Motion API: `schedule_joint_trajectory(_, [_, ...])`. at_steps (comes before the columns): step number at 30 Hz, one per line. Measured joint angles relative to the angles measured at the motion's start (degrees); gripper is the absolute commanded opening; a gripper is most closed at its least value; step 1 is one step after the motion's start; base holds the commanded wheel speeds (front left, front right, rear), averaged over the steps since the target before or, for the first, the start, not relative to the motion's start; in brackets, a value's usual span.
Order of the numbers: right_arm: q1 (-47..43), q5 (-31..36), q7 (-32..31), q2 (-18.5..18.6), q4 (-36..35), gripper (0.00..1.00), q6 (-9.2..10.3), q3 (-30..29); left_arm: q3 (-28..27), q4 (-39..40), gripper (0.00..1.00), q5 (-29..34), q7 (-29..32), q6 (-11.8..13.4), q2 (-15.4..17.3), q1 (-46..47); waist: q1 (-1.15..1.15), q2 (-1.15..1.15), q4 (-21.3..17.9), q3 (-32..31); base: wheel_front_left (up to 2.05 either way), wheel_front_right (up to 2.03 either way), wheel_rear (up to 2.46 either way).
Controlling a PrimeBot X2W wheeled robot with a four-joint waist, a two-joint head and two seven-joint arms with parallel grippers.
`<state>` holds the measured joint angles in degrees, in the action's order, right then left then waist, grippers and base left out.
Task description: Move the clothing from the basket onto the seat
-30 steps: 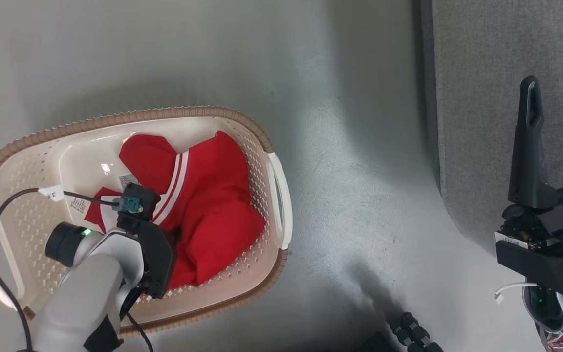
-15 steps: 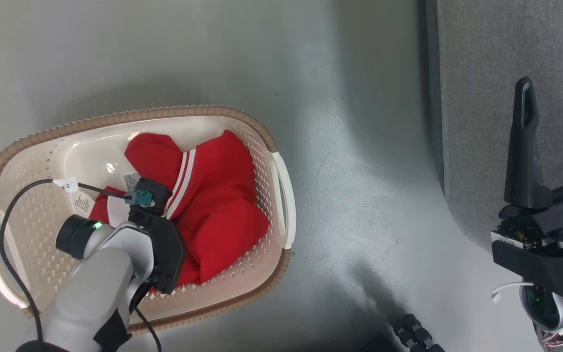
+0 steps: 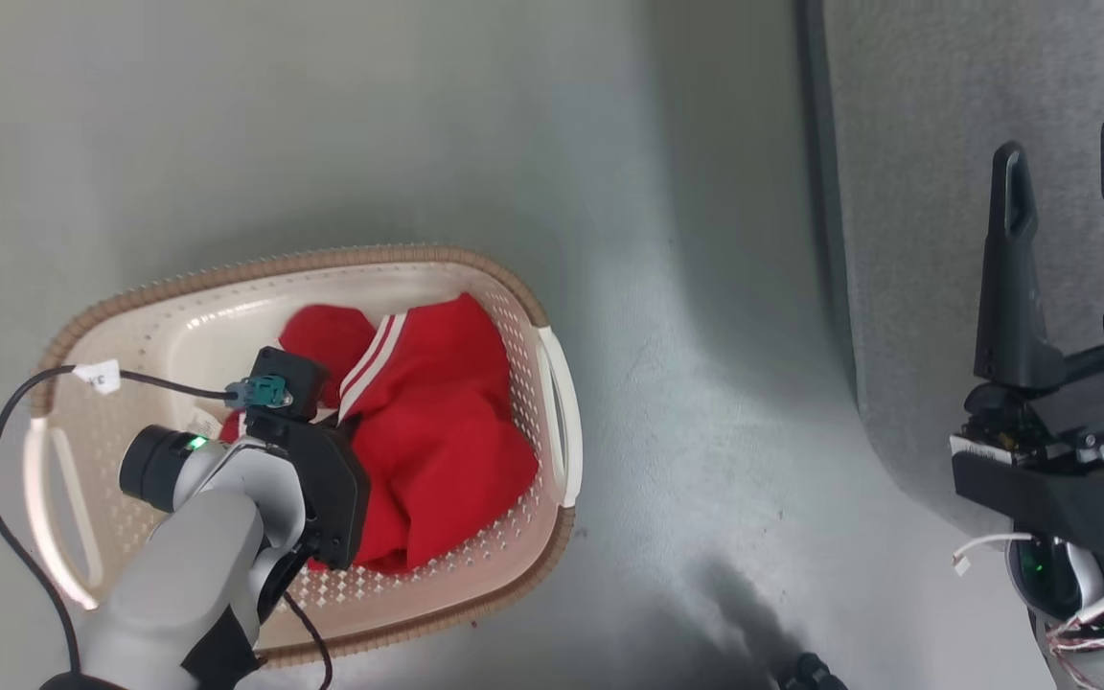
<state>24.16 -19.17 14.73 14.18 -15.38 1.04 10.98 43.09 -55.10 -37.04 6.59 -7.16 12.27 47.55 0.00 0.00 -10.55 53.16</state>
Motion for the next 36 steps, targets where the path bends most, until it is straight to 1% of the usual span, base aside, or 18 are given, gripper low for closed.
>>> schedule_joint_trajectory(9, [0.49,-0.88,0.00,-0.51,3.64,1.00,-1.13,-1.82,2.10,3.44,0.00,-2.74,-5.44,-0.41,1.32,-2.78,0.00,0.00,0.82,-5.96,0.00,0.00,0.00])
schedule_joint_trajectory(18, [0.82,-2.01,0.00,-0.47,7.19,1.00,-3.53,-3.21,4.27,7.95,0.00,-5.61,-11.29,-0.41,2.12,-6.48,0.00,0.00,2.36,-13.08,0.00,0.00,0.00])
schedule_joint_trajectory(25, [0.41,-2.05,0.00,0.19,9.22,1.00,-4.61,-4.19,5.95,12.43,0.00,-7.00,-16.07,-0.41,2.34,-9.19,-0.01,0.00,4.20,-18.81,0.00,0.00,0.00])
schedule_joint_trajectory(28, [-0.42,-2.07,0.00,0.46,10.54,1.00,-5.09,-4.19,6.21,14.34,0.00,-8.93,-18.06,-0.41,2.86,-10.59,-0.01,0.00,5.09,-21.30,0.00,0.00,0.00])
schedule_joint_trajectory(36, [-2.58,-2.85,0.00,0.16,13.07,1.00,-6.04,-3.80,6.67,21.04,0.00,-11.41,-19.87,-0.41,4.86,-14.00,-0.01,-0.01,7.12,-28.16,0.00,0.00,0.00])
